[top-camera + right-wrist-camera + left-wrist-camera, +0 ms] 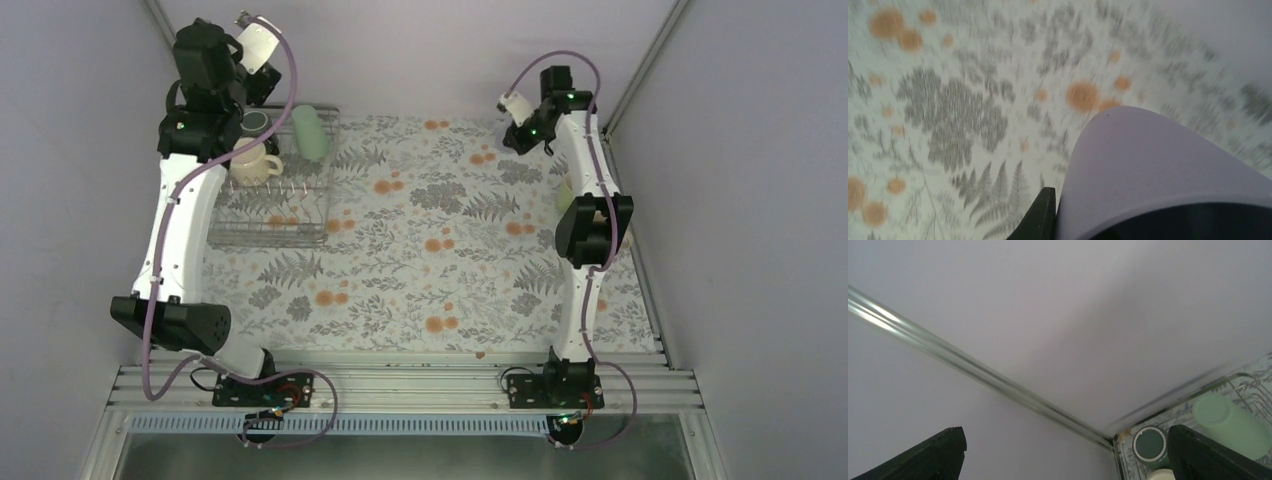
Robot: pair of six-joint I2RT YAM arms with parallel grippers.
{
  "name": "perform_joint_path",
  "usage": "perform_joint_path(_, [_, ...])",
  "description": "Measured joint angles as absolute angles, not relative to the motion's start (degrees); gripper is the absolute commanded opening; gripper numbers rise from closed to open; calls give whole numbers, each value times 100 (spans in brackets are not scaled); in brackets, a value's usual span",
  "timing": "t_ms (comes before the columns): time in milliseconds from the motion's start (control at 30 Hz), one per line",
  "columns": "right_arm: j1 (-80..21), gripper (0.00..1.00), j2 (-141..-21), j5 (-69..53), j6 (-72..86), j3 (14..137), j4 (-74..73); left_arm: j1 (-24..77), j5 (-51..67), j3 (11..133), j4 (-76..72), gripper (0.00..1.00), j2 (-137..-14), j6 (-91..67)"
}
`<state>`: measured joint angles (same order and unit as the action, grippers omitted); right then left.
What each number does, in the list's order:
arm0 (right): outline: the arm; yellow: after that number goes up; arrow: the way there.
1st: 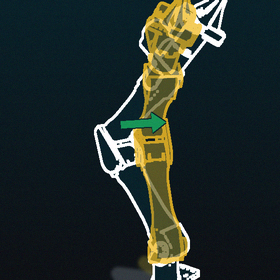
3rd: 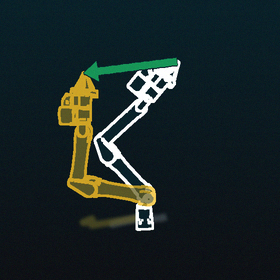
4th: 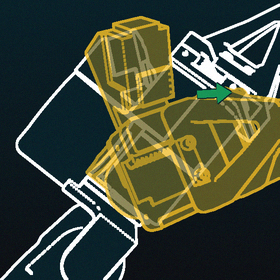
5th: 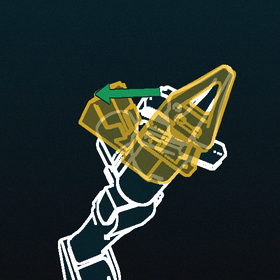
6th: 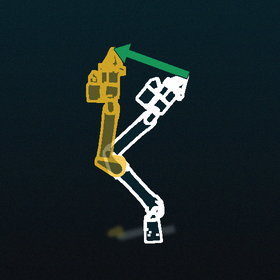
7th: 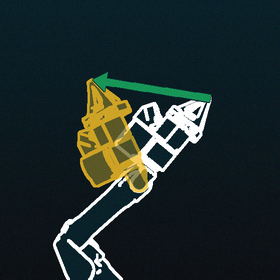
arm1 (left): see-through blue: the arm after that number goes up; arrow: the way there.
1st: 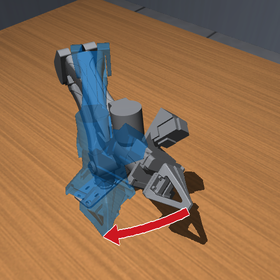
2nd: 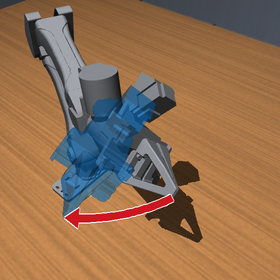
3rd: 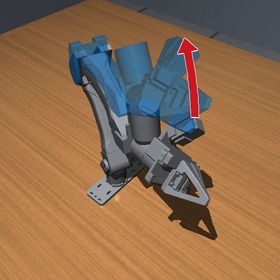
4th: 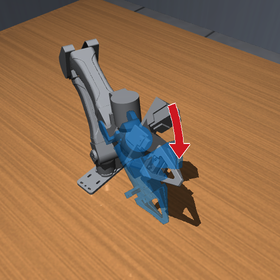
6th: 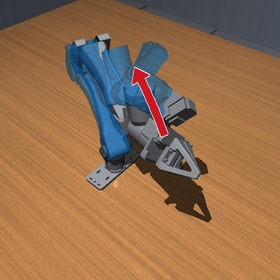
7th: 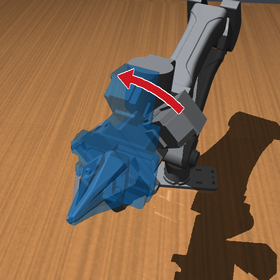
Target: Unload the cups from the dish rack
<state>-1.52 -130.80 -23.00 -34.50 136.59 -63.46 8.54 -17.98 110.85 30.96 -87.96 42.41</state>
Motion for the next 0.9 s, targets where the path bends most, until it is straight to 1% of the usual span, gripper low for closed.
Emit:
perform_joint_path(67, [-252, 3, -13091, -1938, -3627, 13428, -6628, 596, -1577, 11063, 3186, 100, -8825, 4176])
perform_joint_path(300, [-294, 3, -13069, -886, -3948, 11974, -7229, -14, -814, 10628, 3260, 100, -8823, 3992])
perform_joint_path(500, [-301, 3, -12938, -565, -4012, 11730, -7262, -191, -432, 10165, 3267, 100, -8823, 3957])
perform_joint_path(533, [-303, 6, -12938, -539, -4007, 11723, -7269, -220, -386, 10130, 3264, 100, -8823, 3953])
perform_joint_path(567, [-316, 14, -12938, -523, -4010, 11723, -7269, -259, -329, 10095, 3264, 100, -8823, 3942])
perform_joint_path(633, [-336, 47, -12938, -478, -3992, 11721, -7269, -320, -246, 10044, 3249, 100, -8820, 3938])
perform_joint_path(667, [-344, 53, -12938, -467, -3983, 11721, -7277, -340, -220, 10018, 3236, 100, -8816, 3938])
perform_joint_path(700, [-353, 56, -12938, -454, -3983, 11714, -7284, -357, -193, 9983, 3225, 100, -8812, 3938])
perform_joint_path(733, [-366, 63, -12938, -421, -3990, 11712, -7297, -370, -167, 9957, 3216, 100, -8812, 3938])
perform_joint_path(800, [-377, 82, -12938, -392, -4010, 11714, -7310, -377, -137, 9918, 3201, 100, -8812, 3938])
perform_joint_path(867, [-381, 96, -12938, -375, -3990, 11743, -7330, -377, -99, 9909, 3203, 100, -8812, 3940])
perform_joint_path(900, [-381, 99, -12938, -364, -3979, 11778, -7336, -377, -78, 9909, 3201, 100, -8812, 3938])
